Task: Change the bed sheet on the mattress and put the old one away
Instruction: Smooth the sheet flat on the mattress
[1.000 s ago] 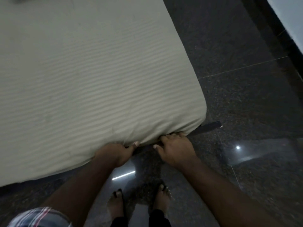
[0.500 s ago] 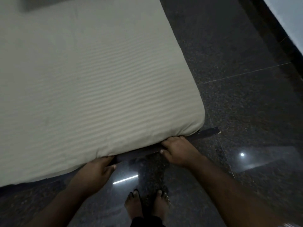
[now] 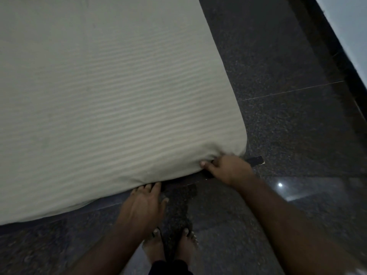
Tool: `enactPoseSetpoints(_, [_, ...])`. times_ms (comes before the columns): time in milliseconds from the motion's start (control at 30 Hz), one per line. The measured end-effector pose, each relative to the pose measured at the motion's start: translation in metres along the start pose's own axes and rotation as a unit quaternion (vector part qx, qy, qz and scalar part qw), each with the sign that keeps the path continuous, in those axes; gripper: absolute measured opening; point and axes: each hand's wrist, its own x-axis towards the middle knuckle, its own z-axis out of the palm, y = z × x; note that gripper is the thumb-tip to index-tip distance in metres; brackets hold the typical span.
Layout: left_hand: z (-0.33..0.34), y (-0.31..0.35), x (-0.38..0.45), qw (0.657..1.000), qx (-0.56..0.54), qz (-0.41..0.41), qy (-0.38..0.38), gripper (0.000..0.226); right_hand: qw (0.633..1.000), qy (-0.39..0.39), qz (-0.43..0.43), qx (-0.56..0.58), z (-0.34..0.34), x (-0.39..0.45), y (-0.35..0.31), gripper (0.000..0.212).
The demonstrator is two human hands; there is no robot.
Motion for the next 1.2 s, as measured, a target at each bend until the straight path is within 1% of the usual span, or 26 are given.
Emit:
enactPoseSetpoints(33, [-0.001,-0.003,0.001,1.0,-0.015,0.013,0.005,0.061,0.999,-0.029,0.014,0.004,-0.009,0.008,0.001,0.078])
enactPoseSetpoints(100, [-0.008,-0.012,0.003,0.997,-0.078,0.011,0.006,0.053,0.998,-0.062,0.012,-0.004,-0.018,0.014,0.0,0.081])
enactPoseSetpoints(133, [-0.013,-0.018,0.006,0.992,-0.12,-0.001,-0.024,0.047,0.997,-0.071,0.003,-0.007,-0.019,0.011,-0.002,0.079])
enactPoseSetpoints(167, [-0.014,-0.025,0.011,0.987,-0.156,-0.006,-0.045,0.043,0.997,-0.074,-0.009,-0.015,-0.016,0.005,-0.002,0.073])
enactPoseSetpoints(233, [-0.019,-0.035,0.022,0.971,-0.225,-0.016,-0.083,0.033,0.995,-0.072,-0.041,-0.046,-0.004,-0.015,0.001,0.05])
enactPoseSetpoints(267, [-0.021,-0.037,0.027,0.961,-0.257,-0.018,-0.096,0.029,0.996,-0.052,-0.048,-0.052,0.002,-0.027,0.001,0.042])
enactPoseSetpoints(333, [-0.021,-0.044,0.037,0.952,-0.287,-0.019,-0.109,0.025,0.996,0.064,-0.056,-0.031,0.012,-0.046,-0.004,0.033])
enactPoseSetpoints(367, [-0.021,-0.047,0.04,0.949,-0.29,-0.021,-0.12,0.024,0.988,0.135,-0.072,-0.016,0.015,-0.055,-0.012,0.029])
enactPoseSetpoints(400, [-0.021,-0.05,0.042,0.947,-0.296,-0.02,-0.127,0.025,0.977,0.189,-0.098,0.009,0.018,-0.062,-0.021,0.028])
enactPoseSetpoints(433, [-0.02,-0.053,0.042,0.943,-0.307,-0.017,-0.129,0.028,0.965,0.222,-0.138,0.034,0.021,-0.064,-0.03,0.028])
enactPoseSetpoints(467, [-0.019,-0.055,0.039,0.94,-0.317,-0.006,-0.127,0.033,0.959,0.219,-0.173,0.048,0.024,-0.064,-0.039,0.028])
enactPoseSetpoints(500, [-0.018,-0.056,0.032,0.94,-0.319,0.008,-0.117,0.035,0.961,0.188,-0.196,0.051,0.024,-0.061,-0.047,0.03])
enactPoseSetpoints(567, [-0.014,-0.058,0.014,0.951,-0.3,0.031,-0.074,0.036,0.97,0.126,-0.205,0.029,0.027,-0.048,-0.056,0.036])
enactPoseSetpoints(600, [-0.011,-0.059,0.002,0.956,-0.286,0.04,-0.041,0.037,0.972,0.114,-0.205,0.009,0.031,-0.042,-0.058,0.038])
enactPoseSetpoints(667, [-0.008,-0.064,-0.017,0.968,-0.246,0.032,0.037,0.039,0.975,0.112,-0.189,-0.027,0.038,-0.037,-0.056,0.045])
enactPoseSetpoints(767, [-0.005,-0.092,-0.04,0.979,-0.153,-0.014,0.133,0.037,0.981,0.131,-0.135,-0.046,0.046,-0.043,-0.064,0.054])
enactPoseSetpoints(833, [-0.001,-0.11,-0.049,0.979,-0.113,-0.01,0.169,0.038,0.988,0.087,-0.093,-0.087,0.043,-0.044,-0.076,0.059])
enactPoseSetpoints(900, [-0.003,-0.111,-0.052,0.985,-0.093,-0.01,0.148,0.039,0.993,0.034,-0.053,-0.101,0.032,-0.032,-0.089,0.063])
enactPoseSetpoints(967, [-0.006,-0.104,-0.05,0.988,-0.074,-0.017,0.137,0.04,0.996,-0.015,-0.02,-0.084,0.014,-0.015,-0.103,0.075])
enactPoseSetpoints(1033, [-0.011,-0.096,-0.048,0.992,-0.052,-0.044,0.108,0.041,0.995,-0.055,-0.009,-0.084,0.002,-0.004,-0.109,0.081])
enactPoseSetpoints(1067, [-0.011,-0.091,-0.049,0.993,-0.045,-0.062,0.09,0.039,0.994,-0.063,-0.011,-0.09,0.004,-0.004,-0.108,0.081])
enactPoseSetpoints(1133, [-0.01,-0.088,-0.042,0.992,-0.046,-0.107,0.043,0.036,0.995,-0.053,-0.045,-0.078,0.013,-0.014,-0.095,0.068])
enactPoseSetpoints(1167, [-0.013,-0.089,-0.036,0.991,-0.054,-0.121,0.016,0.037,0.996,-0.034,-0.072,-0.046,0.02,-0.024,-0.085,0.058])
enactPoseSetpoints(1200, [-0.018,-0.093,-0.03,0.988,-0.088,-0.126,-0.004,0.038,0.995,0.003,-0.095,0.003,0.028,-0.036,-0.074,0.05])
